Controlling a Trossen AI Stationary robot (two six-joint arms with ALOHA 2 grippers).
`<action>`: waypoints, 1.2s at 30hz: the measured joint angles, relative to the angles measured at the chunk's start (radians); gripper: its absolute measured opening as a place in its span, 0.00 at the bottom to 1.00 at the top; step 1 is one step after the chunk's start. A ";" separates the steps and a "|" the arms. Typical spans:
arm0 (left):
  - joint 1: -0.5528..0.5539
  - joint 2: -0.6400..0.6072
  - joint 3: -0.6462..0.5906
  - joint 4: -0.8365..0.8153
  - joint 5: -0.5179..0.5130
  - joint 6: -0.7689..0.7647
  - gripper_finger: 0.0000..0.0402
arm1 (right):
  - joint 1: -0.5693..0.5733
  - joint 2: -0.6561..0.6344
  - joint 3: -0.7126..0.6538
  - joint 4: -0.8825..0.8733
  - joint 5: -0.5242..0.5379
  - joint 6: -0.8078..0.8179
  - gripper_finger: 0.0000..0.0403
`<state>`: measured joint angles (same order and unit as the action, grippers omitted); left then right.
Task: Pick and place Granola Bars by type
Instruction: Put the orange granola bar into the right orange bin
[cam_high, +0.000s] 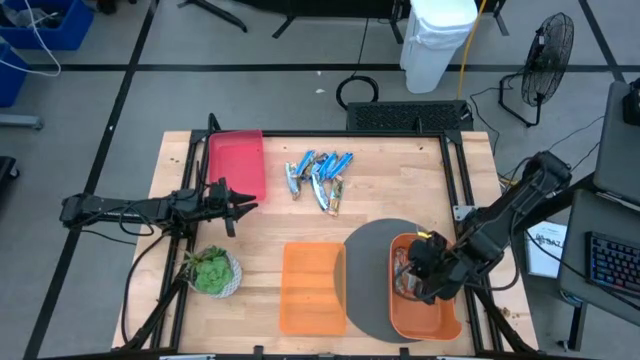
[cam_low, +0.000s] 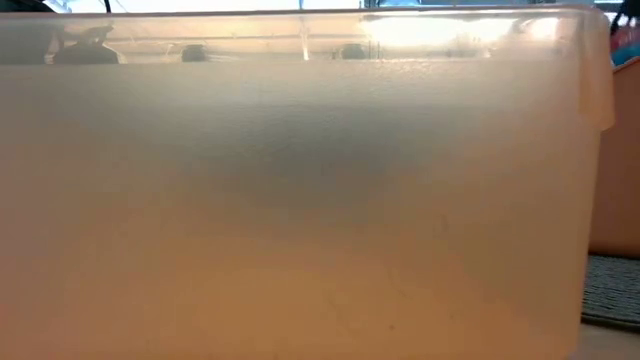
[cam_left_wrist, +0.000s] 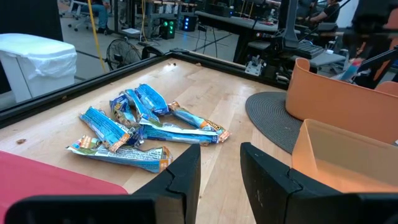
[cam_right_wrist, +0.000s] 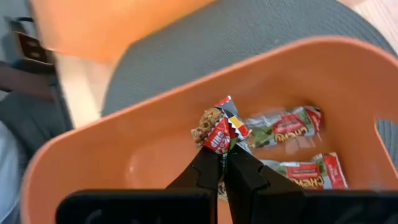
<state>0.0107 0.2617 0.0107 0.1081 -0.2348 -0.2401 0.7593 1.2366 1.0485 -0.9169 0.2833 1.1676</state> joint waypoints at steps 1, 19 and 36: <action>0.000 0.000 0.000 0.000 0.000 0.000 0.29 | 0.000 0.002 -0.012 0.000 0.000 0.017 0.01; 0.000 0.000 0.000 0.000 0.000 0.000 0.29 | 0.000 0.002 -0.117 0.013 -0.053 0.138 0.02; 0.000 0.000 0.000 0.000 0.000 0.000 0.29 | 0.000 0.002 -0.117 0.018 -0.051 0.138 0.10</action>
<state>0.0106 0.2616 0.0106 0.1081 -0.2348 -0.2401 0.7589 1.2385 0.9314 -0.8993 0.2320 1.3060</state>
